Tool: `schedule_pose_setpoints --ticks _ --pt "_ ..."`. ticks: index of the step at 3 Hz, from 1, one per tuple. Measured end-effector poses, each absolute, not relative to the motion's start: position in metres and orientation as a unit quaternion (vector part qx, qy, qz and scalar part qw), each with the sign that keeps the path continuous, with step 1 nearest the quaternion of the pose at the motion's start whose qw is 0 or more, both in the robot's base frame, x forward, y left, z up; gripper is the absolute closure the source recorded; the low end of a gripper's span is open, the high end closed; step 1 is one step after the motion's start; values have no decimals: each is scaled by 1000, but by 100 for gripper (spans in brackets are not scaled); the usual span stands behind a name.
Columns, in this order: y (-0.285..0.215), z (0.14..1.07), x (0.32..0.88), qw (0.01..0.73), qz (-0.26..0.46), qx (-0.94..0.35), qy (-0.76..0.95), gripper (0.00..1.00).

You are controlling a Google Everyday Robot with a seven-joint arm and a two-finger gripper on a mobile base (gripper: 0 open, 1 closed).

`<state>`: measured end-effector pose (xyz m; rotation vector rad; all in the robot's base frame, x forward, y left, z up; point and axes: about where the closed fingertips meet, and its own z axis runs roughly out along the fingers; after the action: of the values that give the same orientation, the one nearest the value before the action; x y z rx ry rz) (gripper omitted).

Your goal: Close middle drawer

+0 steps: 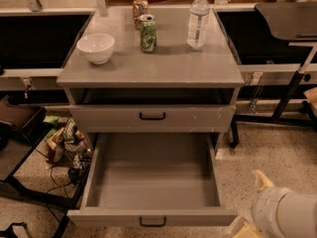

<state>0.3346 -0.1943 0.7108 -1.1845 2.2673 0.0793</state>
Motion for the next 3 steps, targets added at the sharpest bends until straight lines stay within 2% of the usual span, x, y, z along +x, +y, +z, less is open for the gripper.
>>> schedule_pose_setpoints --ticks 1,3 --pt "-193 631 323 279 35 -466 839 0" --pt "-196 519 329 302 33 -480 823 43"
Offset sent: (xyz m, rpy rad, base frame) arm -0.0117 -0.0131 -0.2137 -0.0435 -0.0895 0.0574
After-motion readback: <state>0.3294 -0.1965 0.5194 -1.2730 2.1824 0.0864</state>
